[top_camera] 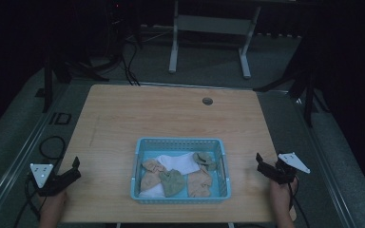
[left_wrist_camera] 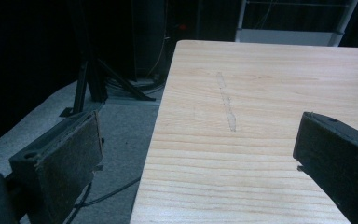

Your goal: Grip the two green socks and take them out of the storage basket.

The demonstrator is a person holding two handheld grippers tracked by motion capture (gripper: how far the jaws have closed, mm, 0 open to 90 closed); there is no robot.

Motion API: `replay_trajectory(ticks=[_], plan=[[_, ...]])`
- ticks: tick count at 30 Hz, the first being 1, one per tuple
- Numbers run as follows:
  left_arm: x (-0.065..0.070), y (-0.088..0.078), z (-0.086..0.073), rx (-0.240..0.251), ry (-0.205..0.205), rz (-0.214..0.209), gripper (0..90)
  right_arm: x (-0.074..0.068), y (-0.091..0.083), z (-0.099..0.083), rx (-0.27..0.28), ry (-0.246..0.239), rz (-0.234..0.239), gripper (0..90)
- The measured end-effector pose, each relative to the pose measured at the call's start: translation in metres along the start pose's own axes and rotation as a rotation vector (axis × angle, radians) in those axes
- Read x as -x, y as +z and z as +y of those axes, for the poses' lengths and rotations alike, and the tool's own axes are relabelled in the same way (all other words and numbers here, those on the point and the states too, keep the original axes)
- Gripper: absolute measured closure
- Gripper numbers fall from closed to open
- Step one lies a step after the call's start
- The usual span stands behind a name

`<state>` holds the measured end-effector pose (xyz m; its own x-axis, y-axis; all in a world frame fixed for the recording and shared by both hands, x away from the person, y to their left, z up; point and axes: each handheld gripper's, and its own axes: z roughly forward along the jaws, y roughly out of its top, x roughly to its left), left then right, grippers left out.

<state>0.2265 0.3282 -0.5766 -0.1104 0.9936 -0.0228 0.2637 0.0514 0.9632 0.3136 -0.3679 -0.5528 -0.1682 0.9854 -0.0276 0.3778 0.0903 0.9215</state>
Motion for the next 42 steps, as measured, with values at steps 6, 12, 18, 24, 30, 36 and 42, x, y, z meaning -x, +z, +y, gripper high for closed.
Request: replay_trajectory(ticks=[6, 12, 18, 24, 30, 36, 42], plan=[[0.0, 0.0, 0.0, 0.0, 0.003, -0.001, 1.3, 0.01, 0.01, 0.013, -0.073, 0.033, 0.087, 10.3], [0.0, 0.0, 0.0, -0.001, 0.004, -0.001, 1.3, 0.024, 0.006, 0.034, -0.161, 0.061, 0.091, 10.3], [0.0, 0.0, 0.0, -0.002, 0.003, -0.001, 1.3, 0.029, 0.009, 0.044, -0.437, -0.064, 0.206, 11.0], [0.0, 0.0, 0.0, -0.004, 0.004, 0.001, 1.3, 0.019, 0.012, 0.036, -0.665, -0.253, 0.322, 11.0], [0.0, 0.0, 0.0, -0.004, 0.005, 0.002, 1.3, 0.013, 0.008, 0.038, -0.759, -0.353, 0.447, 12.6], [0.0, 0.0, 0.0, -0.004, 0.005, 0.001, 1.3, 0.004, 0.004, 0.039, -0.826, -0.456, 0.558, 12.6], [0.0, 0.0, 0.0, -0.004, 0.003, 0.001, 1.3, -0.009, -0.003, 0.041, -0.87, -0.595, 0.64, 13.2]])
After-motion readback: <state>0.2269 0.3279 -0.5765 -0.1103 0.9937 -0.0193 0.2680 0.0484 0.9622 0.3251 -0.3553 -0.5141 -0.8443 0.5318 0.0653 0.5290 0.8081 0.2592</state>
